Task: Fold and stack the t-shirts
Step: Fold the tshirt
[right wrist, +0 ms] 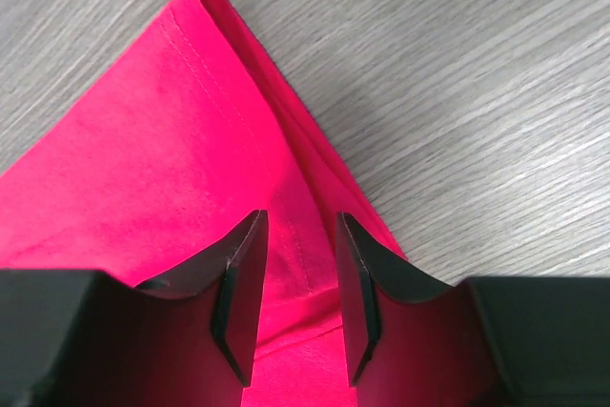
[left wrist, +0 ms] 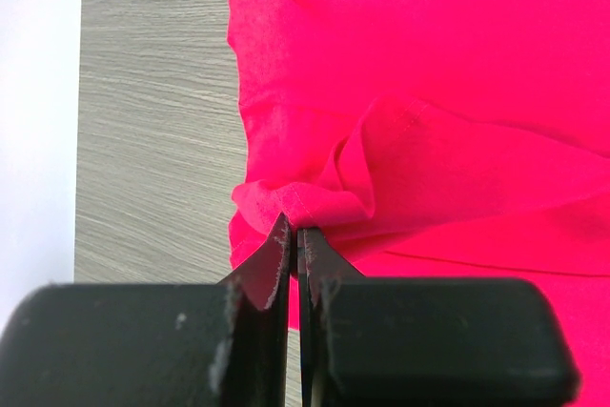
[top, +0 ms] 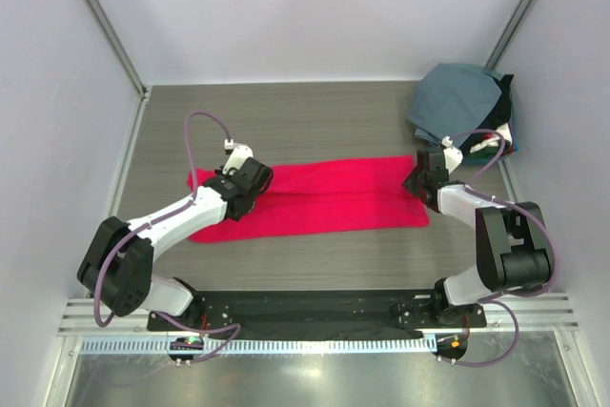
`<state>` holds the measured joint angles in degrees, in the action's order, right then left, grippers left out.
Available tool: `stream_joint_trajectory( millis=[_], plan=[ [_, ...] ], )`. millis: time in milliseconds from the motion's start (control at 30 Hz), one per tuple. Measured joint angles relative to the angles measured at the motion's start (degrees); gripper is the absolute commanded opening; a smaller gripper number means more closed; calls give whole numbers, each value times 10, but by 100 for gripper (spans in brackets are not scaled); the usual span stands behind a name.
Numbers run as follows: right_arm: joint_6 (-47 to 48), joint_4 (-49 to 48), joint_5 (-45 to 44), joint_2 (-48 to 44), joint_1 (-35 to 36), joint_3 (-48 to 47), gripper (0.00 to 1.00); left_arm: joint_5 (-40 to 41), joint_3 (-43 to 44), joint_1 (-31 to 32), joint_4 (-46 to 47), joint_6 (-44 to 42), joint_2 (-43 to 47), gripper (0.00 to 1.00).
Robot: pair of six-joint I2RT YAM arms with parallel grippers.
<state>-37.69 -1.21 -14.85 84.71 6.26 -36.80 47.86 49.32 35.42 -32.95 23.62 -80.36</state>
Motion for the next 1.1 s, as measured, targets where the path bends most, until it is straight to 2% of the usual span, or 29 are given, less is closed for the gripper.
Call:
stream_joint_trajectory(
  millis=[133, 233, 267, 467, 767, 1100],
  plan=[
    [0, 2, 0, 3, 0, 0, 37, 1, 0, 2, 0, 0, -1, 0],
    [1, 2, 0, 9, 0, -1, 27, 1, 0, 2, 0, 0, -1, 0],
    [0, 2, 0, 10, 0, -2, 20, 1, 0, 2, 0, 0, -1, 0],
    [1, 4, 0, 10, 0, -4, 1, 1, 0, 3, 0, 0, -1, 0],
    [0, 35, -1, 12, -7, -73, 1, 1, 1, 12, -3, -1, -2, 0],
    [0, 48, 1, 16, -34, -80, 2, 14, 4, 50, -24, 1, -24, 2]
  ],
)
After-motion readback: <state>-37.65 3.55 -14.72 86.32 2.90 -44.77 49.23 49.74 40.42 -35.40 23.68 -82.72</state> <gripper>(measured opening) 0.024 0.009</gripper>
